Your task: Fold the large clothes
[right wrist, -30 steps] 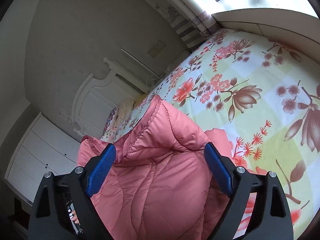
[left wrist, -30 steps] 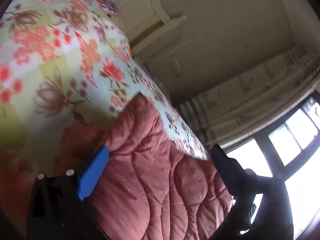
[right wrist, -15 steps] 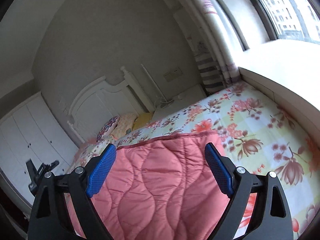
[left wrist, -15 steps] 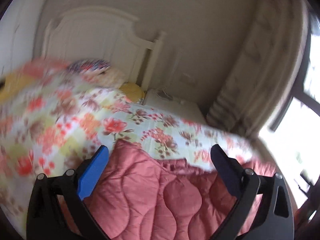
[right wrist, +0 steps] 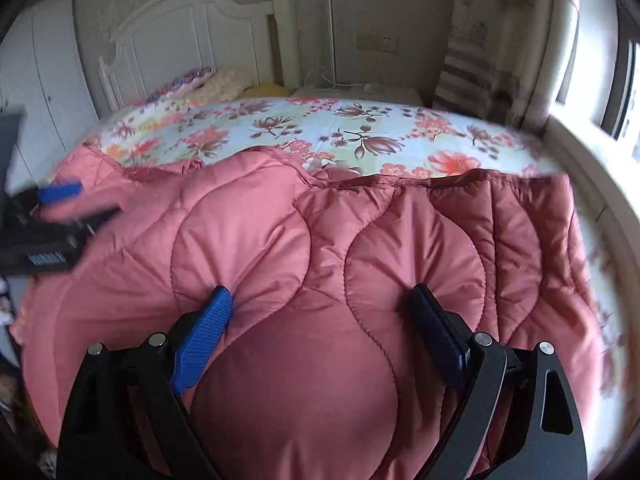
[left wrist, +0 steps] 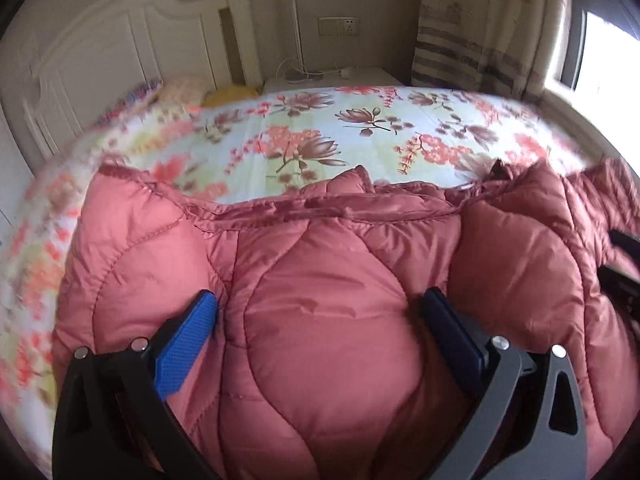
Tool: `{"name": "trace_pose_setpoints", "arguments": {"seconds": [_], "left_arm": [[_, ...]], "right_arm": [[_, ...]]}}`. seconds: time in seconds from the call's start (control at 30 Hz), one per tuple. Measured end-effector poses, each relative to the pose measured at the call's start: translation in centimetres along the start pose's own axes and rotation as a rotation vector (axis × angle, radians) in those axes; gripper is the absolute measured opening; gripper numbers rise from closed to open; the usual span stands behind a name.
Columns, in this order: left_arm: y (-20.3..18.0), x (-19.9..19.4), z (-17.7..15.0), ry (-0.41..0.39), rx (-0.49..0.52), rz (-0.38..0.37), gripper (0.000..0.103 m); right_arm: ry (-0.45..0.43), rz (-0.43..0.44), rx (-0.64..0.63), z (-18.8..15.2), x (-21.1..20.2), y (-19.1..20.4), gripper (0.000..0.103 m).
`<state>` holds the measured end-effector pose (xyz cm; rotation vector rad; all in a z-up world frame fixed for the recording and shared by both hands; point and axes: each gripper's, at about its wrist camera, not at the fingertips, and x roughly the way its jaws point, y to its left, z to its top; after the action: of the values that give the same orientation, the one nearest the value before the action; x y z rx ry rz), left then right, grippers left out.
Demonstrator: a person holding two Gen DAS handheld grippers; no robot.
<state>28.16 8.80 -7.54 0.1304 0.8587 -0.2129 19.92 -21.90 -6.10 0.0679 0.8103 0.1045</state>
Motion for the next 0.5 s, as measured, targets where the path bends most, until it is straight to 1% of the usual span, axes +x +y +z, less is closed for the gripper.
{"name": "trace_pose_setpoints", "arguments": {"seconds": [0.07,0.13,0.2,0.33,0.5], "left_arm": [[0.4,0.2,0.0,0.009,-0.010,-0.009,0.101],[0.2,0.2,-0.3,0.010,0.006,0.008,0.101],[-0.2,-0.1,-0.5,0.006,0.014,0.018,0.101],[-0.3,-0.1,-0.4,-0.002,0.009,0.018,0.101],[0.1,-0.2,-0.6,-0.014,-0.008,-0.001,0.101]], "right_arm": [[0.002,-0.016,-0.010,-0.1,0.1,0.3,0.087],[-0.001,-0.033,-0.026,-0.3,0.0,0.7,0.087],[-0.002,-0.033,-0.024,-0.3,0.2,0.7,0.087],[-0.006,0.006,0.007,-0.2,0.4,0.0,0.087],[-0.020,0.060,0.046,-0.3,0.2,-0.7,0.087]]}}
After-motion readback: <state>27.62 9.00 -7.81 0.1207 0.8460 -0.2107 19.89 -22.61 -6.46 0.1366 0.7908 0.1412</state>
